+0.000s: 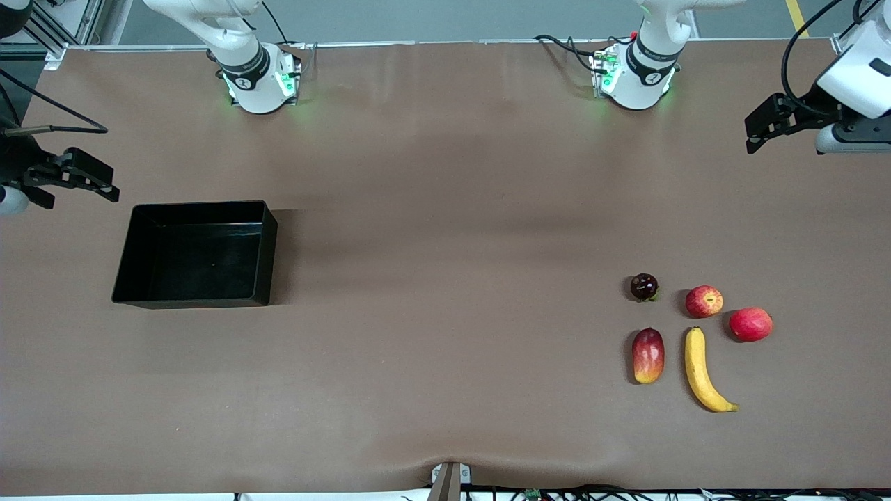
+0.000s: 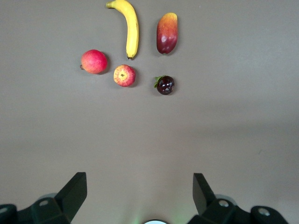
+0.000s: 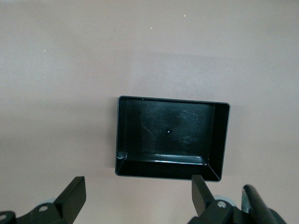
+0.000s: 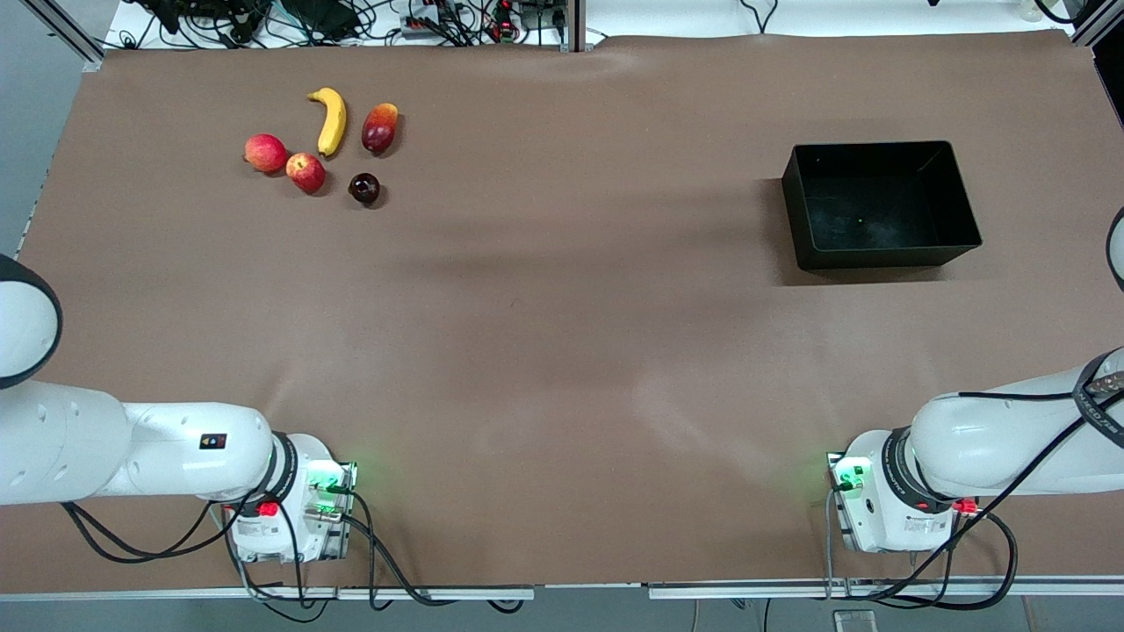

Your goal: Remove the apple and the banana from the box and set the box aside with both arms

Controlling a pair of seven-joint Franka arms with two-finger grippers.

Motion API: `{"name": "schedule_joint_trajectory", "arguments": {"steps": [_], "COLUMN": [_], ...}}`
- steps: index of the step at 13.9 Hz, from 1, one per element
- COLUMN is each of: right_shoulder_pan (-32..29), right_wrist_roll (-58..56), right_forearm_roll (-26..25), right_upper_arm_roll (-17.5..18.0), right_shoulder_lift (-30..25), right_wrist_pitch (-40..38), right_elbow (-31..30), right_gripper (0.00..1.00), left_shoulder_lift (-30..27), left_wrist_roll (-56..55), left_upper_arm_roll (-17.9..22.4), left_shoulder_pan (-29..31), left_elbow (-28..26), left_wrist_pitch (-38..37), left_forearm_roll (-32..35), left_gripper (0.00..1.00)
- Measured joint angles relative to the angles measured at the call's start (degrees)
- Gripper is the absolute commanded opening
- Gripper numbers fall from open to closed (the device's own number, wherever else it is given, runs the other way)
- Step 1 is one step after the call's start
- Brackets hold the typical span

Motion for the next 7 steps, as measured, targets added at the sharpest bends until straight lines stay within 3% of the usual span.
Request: {"name": "schedule_joint_trajectory", "arguments": {"steps": [4,7], "right_shoulder_pan": [0.00,-0.57], "right_wrist_roll": [0.14,0.50], "right_forearm_roll": [0.33,0.33], "right_upper_arm_roll": [-0.03,-0.64], "right_shoulder_lift": [-4.10,-5.16], "right_wrist_pitch": [3.26,3.37], "right_elbow": [-6.54,-7.83], "right_gripper": [1.00,1.00], "left_shoulder_lift": [0.00,0.11], "left_wrist_roll": [0.00,-0.06], "left_upper_arm_roll": [-1.13,-1.26], "left_shoulder_pan": [0.85,0.86], "left_elbow": [-0.02,-0.03], "left_wrist_pitch": [0.00,0.00], "left_forearm_roll": [-0.17,-0.98], "left_gripper": [1.00,1.00]}}
